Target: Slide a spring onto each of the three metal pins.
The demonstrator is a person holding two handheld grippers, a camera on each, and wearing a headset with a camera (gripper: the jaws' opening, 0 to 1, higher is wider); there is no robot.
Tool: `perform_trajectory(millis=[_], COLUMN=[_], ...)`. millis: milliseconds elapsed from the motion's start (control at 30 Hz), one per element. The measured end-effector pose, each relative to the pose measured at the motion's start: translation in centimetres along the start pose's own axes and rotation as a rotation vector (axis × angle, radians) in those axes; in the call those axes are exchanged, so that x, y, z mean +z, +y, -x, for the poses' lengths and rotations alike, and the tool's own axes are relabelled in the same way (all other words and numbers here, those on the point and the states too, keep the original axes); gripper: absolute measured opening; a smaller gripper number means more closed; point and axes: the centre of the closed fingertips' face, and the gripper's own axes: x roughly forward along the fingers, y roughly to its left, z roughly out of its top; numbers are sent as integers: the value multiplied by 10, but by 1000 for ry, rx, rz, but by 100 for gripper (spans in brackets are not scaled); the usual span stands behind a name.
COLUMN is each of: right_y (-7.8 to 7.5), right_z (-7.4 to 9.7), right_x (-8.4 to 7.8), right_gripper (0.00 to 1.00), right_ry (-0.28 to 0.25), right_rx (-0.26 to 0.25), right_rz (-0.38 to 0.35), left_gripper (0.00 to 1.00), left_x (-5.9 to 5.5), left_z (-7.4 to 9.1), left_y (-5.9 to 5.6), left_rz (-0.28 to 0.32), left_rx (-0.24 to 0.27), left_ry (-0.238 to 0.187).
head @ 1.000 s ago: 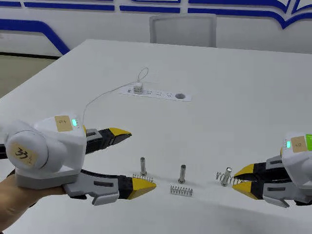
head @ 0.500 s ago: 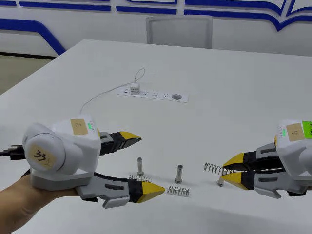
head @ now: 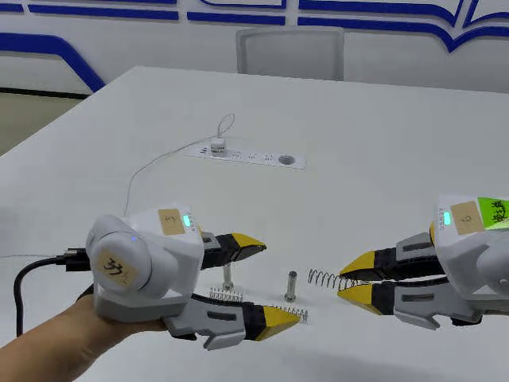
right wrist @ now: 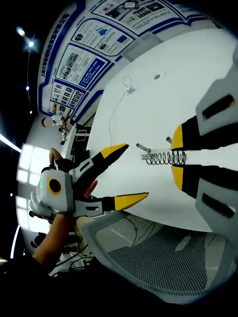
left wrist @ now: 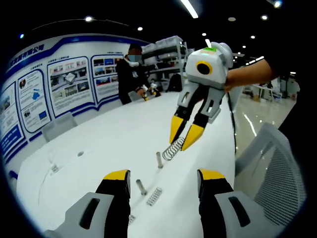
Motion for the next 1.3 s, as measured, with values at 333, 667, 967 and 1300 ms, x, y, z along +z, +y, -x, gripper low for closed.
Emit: perform_trajectory(millis=[333, 667, 967, 1300], right_y=[12, 20, 23, 29], right_z=[-4, -9, -8, -7], right_x=[10, 15, 15, 19], right_gripper=[10, 10, 10, 10], right_ry=[-21, -24, -22, -38], right_rx=[30, 58, 78, 108], right_rz=[23, 60, 80, 91], left_gripper=[49, 38, 19, 15], left_x=[-2, 9, 11, 10], left_z=[-8, -6, -6, -5], left_y=[-14, -17, -23, -28], left_rz=[-3, -9, -10, -21], left_rx=[-39, -61, -99, -133], left_ry=[3, -44, -57, -45])
